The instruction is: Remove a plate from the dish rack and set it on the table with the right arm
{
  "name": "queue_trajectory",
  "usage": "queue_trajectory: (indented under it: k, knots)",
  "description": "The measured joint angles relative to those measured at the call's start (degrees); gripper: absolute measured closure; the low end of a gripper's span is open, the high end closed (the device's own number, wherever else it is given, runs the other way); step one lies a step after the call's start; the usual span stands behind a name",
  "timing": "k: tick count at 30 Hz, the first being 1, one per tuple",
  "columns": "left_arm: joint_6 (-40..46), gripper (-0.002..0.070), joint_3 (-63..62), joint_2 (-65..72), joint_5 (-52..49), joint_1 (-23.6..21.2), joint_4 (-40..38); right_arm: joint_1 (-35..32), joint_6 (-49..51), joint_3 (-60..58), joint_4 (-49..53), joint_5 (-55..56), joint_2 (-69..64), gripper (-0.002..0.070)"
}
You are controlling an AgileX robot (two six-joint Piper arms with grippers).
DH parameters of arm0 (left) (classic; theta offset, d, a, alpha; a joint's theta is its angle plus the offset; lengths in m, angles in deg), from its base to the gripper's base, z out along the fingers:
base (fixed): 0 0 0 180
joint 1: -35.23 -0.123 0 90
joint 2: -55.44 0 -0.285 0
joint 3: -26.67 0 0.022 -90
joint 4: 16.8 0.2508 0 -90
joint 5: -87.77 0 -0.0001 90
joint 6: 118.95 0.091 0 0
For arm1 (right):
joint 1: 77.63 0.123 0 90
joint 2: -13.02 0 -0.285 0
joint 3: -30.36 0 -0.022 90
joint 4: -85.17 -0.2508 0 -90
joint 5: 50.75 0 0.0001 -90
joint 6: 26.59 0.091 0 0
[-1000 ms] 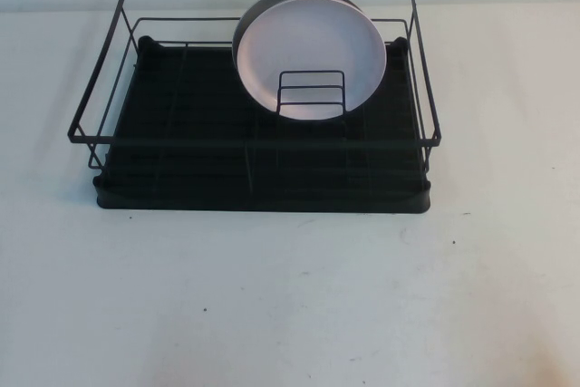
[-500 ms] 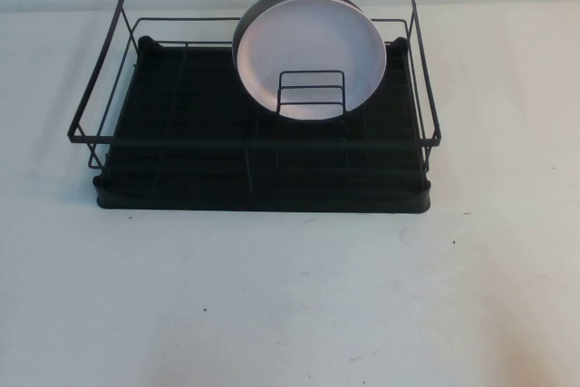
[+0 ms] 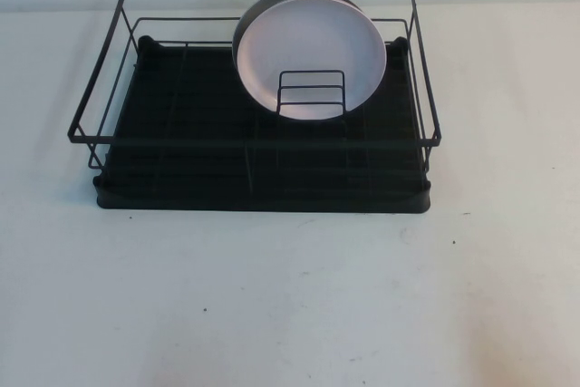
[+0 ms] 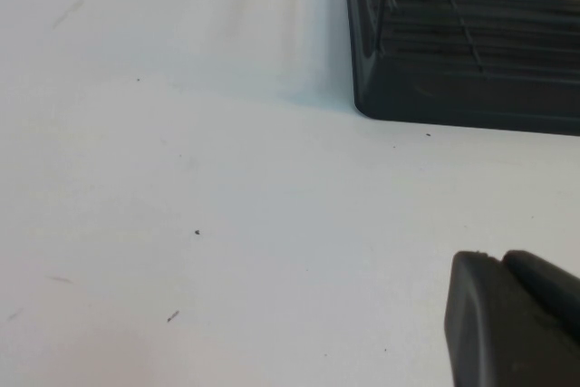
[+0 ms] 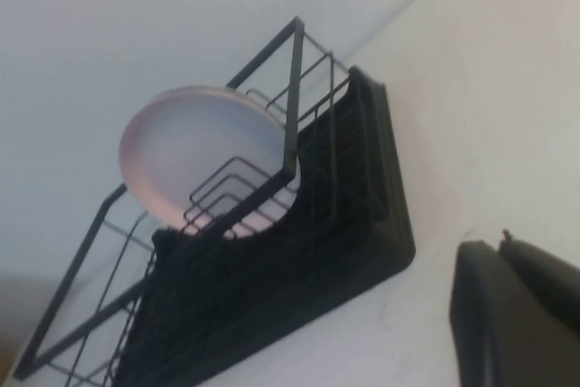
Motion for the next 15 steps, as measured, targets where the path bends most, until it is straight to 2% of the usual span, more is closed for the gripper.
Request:
queue_trajectory:
  k: [7,15]
  knots:
    - [0.0,0.0679,0.0,0.0,0.0,0.0,0.0,0.0,-11.66,10.54,0.45,-9.88,-14.21,0.0694]
    - [0.0,0.0679,0.0,0.0,0.0,0.0,0.0,0.0,-29.34,29.09,0.92,-18.27,-40.49,0.0694]
